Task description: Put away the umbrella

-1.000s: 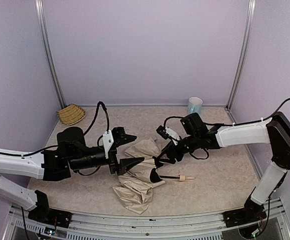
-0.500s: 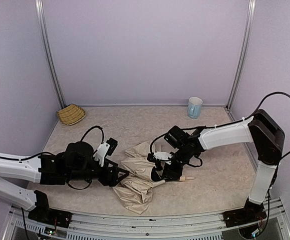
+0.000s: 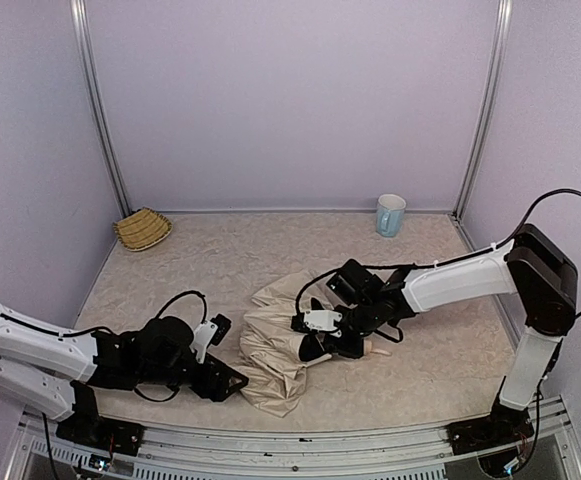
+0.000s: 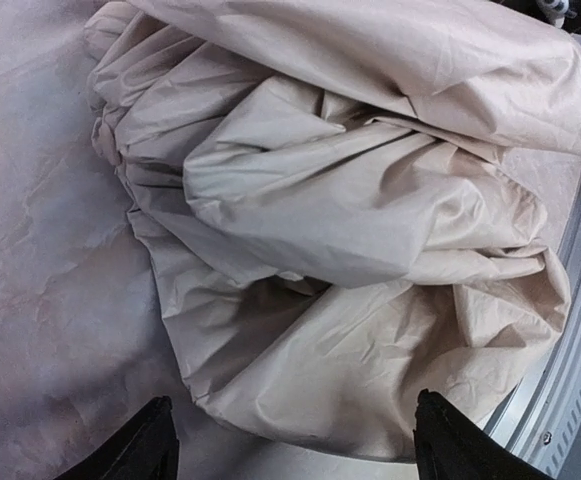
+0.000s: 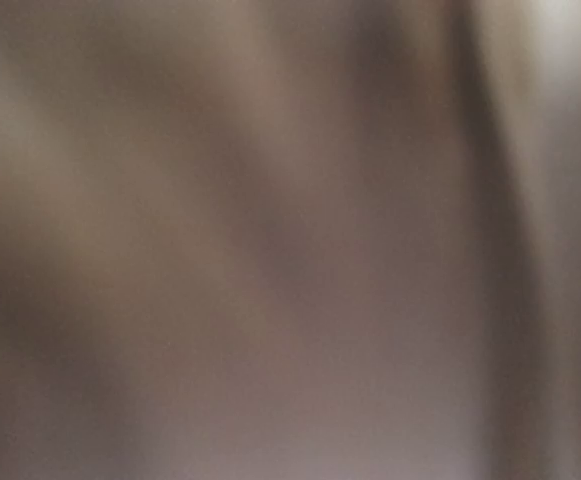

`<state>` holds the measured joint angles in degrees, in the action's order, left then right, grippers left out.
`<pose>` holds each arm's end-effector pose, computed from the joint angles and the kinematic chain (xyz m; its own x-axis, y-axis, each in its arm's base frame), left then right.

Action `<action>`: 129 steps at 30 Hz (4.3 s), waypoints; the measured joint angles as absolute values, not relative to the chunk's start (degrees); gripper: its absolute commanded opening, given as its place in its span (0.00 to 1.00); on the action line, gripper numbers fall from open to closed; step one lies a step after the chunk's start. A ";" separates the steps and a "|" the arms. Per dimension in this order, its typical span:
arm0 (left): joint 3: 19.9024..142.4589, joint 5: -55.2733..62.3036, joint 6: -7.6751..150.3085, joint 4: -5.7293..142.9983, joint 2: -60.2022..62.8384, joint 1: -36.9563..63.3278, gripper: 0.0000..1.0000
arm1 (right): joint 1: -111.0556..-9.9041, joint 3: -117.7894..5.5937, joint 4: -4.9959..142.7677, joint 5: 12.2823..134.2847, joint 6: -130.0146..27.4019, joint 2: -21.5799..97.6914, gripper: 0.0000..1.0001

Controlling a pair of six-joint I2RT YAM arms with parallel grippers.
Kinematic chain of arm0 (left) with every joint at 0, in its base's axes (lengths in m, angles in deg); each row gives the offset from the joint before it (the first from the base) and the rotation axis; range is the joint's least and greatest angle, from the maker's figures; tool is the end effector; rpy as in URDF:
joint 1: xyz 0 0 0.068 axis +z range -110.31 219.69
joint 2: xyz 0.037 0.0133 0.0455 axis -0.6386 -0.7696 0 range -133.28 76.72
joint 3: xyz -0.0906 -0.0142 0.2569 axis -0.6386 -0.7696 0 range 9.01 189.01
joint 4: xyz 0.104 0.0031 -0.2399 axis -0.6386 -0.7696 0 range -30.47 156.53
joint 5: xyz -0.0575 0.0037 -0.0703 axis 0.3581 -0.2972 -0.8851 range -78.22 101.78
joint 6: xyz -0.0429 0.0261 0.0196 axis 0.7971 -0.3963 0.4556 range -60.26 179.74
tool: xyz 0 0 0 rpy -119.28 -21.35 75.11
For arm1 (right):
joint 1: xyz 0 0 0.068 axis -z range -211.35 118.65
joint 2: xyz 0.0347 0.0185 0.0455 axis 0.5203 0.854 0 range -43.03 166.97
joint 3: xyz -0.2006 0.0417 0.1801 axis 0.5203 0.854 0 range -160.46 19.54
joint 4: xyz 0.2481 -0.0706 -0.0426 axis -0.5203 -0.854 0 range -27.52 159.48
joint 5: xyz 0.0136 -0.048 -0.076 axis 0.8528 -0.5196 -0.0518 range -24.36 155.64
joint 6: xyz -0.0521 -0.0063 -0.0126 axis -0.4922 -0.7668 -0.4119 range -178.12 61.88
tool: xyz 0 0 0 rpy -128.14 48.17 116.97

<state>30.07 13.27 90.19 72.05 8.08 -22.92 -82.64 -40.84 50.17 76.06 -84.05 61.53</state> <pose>0.0996 -0.1903 0.1455 -0.7111 0.2708 -0.6489 0.6012 0.7128 -0.3613 0.2154 0.2791 0.1437 -0.1456 -0.8694 -0.4722 -0.9803 0.1912 -0.0497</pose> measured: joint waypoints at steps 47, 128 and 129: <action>45.20 -11.95 51.88 122.54 -20.11 0.40 0.00 | -87.65 -33.50 60.18 63.69 -107.62 25.35 0.00; 58.55 -23.49 51.16 70.15 -28.13 -11.16 0.35 | -85.11 -26.07 62.37 81.76 -82.70 40.26 1.00; 59.16 -24.69 51.57 69.73 -28.79 -10.75 0.35 | -85.48 -25.59 62.78 79.97 -82.87 38.51 1.00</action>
<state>59.16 -24.69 51.57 69.73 -28.79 -10.75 -85.48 -25.59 62.78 79.97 -82.87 38.51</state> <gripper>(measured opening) 0.360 0.995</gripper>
